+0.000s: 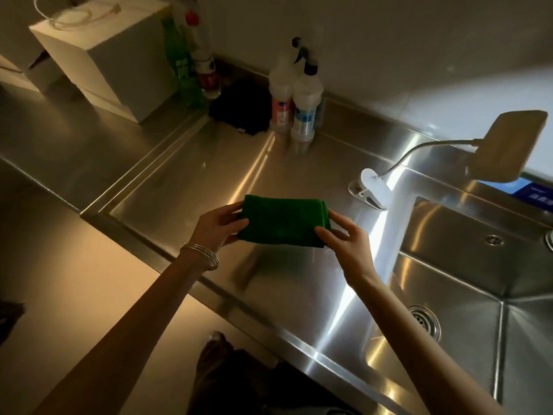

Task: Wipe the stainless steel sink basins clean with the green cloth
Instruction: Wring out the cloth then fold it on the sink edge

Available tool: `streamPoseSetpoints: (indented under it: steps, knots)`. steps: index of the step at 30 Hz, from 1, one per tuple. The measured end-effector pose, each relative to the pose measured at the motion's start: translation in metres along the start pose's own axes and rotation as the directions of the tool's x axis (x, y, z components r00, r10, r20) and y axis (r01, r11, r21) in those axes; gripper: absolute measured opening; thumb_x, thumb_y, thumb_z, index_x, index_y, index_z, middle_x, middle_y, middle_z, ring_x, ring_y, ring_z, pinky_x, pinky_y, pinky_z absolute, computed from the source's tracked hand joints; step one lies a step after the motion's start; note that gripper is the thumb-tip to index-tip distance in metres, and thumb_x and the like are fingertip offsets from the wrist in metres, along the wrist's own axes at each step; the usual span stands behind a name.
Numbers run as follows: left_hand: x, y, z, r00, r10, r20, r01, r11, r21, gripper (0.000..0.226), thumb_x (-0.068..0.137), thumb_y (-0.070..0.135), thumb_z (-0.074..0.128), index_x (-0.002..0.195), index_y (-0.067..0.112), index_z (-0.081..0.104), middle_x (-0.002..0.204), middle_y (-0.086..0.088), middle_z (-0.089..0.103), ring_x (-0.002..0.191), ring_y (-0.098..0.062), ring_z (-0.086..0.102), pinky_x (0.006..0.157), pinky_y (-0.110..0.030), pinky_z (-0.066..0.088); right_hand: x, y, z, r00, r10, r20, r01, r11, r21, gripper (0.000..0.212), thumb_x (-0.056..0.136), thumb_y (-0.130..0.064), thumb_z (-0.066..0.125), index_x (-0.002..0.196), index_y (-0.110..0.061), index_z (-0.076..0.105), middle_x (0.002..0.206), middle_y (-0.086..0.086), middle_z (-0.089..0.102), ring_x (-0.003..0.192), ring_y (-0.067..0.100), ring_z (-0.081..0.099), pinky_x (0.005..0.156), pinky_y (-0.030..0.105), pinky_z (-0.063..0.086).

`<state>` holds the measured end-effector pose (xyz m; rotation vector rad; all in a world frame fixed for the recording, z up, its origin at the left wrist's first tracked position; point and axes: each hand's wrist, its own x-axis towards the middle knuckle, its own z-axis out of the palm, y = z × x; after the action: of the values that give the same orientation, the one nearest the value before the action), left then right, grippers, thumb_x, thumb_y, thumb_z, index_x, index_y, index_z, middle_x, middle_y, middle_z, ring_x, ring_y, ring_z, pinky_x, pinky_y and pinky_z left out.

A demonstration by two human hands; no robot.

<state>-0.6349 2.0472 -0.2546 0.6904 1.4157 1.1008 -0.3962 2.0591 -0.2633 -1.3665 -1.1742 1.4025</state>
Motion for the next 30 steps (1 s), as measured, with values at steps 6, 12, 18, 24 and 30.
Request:
streamPoseSetpoints:
  steps: [6,12,18,24,30]
  knots:
    - [0.066,0.023,-0.04,0.99,-0.017,0.138,0.009,0.998,0.063,0.052,0.082,-0.011,0.056,0.13,0.008,0.051,0.117,-0.013,0.06,0.1,-0.023,0.061,0.075,-0.025,0.056,0.039,-0.007,0.048,0.993,0.009,-0.117,-0.011,1.0,-0.018,0.043,0.084,-0.002,0.065,0.119,-0.026,0.055,0.12,0.002,0.061,0.108,0.022,0.062,0.087,0.028,0.053]
    - [0.149,0.069,-0.098,0.967,-0.041,0.253,0.007,0.991,0.134,0.051,0.082,-0.01,0.057,0.125,0.017,0.053,0.114,-0.008,0.062,0.102,-0.022,0.061,0.079,-0.025,0.055,0.086,-0.018,0.133,0.963,0.04,-0.266,-0.052,0.998,-0.04,0.048,0.086,-0.004,0.062,0.132,-0.014,0.051,0.127,0.004,0.057,0.114,0.022,0.058,0.097,0.04,0.048]
    - [0.226,0.122,-0.146,0.941,-0.043,0.335,-0.031,0.976,0.213,0.047,0.085,-0.007,0.054,0.126,0.015,0.052,0.107,-0.002,0.061,0.104,-0.022,0.057,0.083,-0.029,0.051,0.142,-0.039,0.205,0.934,0.051,-0.355,-0.059,0.998,-0.013,0.05,0.088,-0.004,0.059,0.135,-0.016,0.047,0.13,0.008,0.056,0.112,0.021,0.059,0.096,0.034,0.049]
    - [0.291,0.146,-0.152,0.951,-0.039,0.307,-0.009,0.988,0.155,0.05,0.087,-0.013,0.047,0.129,0.014,0.048,0.112,-0.008,0.056,0.107,-0.025,0.054,0.08,-0.026,0.049,0.206,-0.051,0.24,0.925,0.058,-0.376,-0.073,0.997,-0.027,0.051,0.089,-0.001,0.056,0.136,-0.015,0.045,0.129,0.011,0.057,0.104,0.015,0.058,0.072,0.011,0.051]
    - [0.362,0.156,-0.131,0.977,0.047,0.207,-0.075,0.989,0.128,0.05,0.086,-0.017,0.042,0.131,0.002,0.047,0.13,-0.021,0.052,0.119,-0.036,0.05,0.096,-0.038,0.043,0.286,-0.065,0.247,0.91,0.007,-0.415,-0.073,0.987,-0.144,0.051,0.088,0.004,0.054,0.136,-0.009,0.045,0.125,0.009,0.057,0.108,0.017,0.056,0.069,0.004,0.048]
